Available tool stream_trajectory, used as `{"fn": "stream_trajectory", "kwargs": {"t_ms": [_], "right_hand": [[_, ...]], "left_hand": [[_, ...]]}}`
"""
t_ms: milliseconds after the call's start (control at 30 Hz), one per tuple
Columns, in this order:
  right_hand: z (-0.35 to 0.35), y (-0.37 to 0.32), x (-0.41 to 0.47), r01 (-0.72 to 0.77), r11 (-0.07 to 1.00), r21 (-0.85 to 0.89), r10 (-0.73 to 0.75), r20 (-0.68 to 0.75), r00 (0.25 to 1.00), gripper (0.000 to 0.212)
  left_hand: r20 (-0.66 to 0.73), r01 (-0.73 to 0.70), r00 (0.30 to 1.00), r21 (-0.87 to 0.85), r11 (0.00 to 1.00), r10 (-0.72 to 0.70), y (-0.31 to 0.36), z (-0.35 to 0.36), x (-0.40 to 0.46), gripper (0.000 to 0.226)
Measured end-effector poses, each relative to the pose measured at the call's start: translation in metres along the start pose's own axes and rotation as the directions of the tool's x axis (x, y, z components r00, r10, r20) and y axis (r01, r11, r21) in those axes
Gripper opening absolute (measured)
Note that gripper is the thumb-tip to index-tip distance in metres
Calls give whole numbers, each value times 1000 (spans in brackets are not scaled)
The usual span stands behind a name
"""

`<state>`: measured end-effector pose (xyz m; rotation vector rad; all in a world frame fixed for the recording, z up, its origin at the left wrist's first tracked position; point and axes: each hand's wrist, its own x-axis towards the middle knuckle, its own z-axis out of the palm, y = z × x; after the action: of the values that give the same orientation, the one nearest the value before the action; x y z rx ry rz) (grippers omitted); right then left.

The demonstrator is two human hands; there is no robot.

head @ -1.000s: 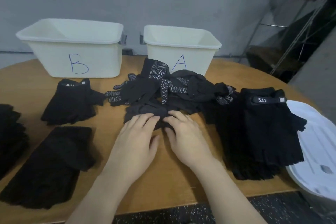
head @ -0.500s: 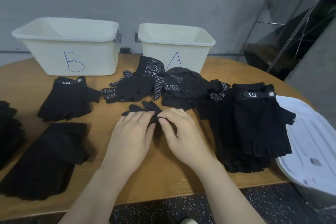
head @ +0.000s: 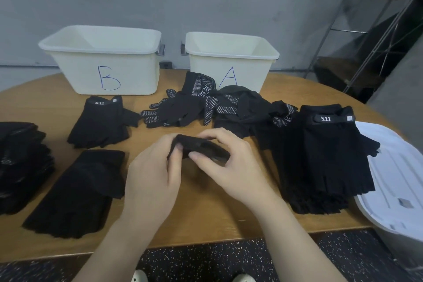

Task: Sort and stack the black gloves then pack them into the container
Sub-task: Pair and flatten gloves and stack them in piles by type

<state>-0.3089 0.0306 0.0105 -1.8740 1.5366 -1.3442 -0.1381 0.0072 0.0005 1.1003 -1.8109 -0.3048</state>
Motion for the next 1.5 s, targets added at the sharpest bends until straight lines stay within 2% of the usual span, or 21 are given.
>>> {"fn": "stream_trajectory", "kwargs": {"t_ms": [33, 133, 200, 267, 333, 433, 633, 767, 900, 1000, 1100, 1200, 1500], "right_hand": [[0, -1, 2, 0, 998, 59, 0, 6, 1000, 12], [1, -7, 6, -37, 963, 267, 40, -5, 999, 22], [3, -8, 8, -55, 917, 395, 64, -8, 998, 3], [9, -10, 10, -81, 877, 474, 103, -19, 995, 26], [16, -15, 13, -100, 828, 551, 124, -7, 992, 24], [31, -27, 18, -154, 780, 607, 160, 45, 986, 20], [82, -44, 31, -235, 824, 516, 177, 161, 971, 29], [110, -60, 35, -283, 831, 479, 171, 264, 949, 29], [136, -60, 42, -211, 921, 327, 135, 241, 961, 47], [149, -63, 45, -158, 966, 206, 105, 246, 964, 47], [157, -58, 48, -149, 980, 128, 123, 194, 973, 39], [161, -54, 49, -161, 986, 47, 148, 204, 968, 40], [156, -49, 48, -168, 974, -154, 204, 261, 944, 42]], "left_hand": [[-31, 13, 999, -31, 999, -14, 4, -5, 1, 36], [-103, 12, 994, -81, 997, -20, 11, -22, 1, 23], [-116, 48, 991, -158, 986, -67, 10, -32, -1, 15], [-79, 124, 985, -293, 948, -154, 9, -40, -4, 19], [-14, 204, 974, -377, 903, -226, 6, -49, -7, 27], [48, 258, 964, -421, 870, -263, -3, -62, -13, 22], [-64, 308, 930, -399, 864, -361, -34, -101, -20, 17], [-70, 401, 900, -257, 879, -431, -61, -130, -29, 13], [-107, 482, 863, -124, 868, -494, -87, -147, -34, 11], [-107, 487, 866, -37, 872, -489, -98, -151, -34, 11], [-83, 490, 871, 46, 871, -485, -111, -155, -36, 21], [-76, 464, 886, 127, 877, -457, -123, -155, -37, 25], [-54, 450, 892, 216, 867, -449, -125, -153, -38, 13]]}}
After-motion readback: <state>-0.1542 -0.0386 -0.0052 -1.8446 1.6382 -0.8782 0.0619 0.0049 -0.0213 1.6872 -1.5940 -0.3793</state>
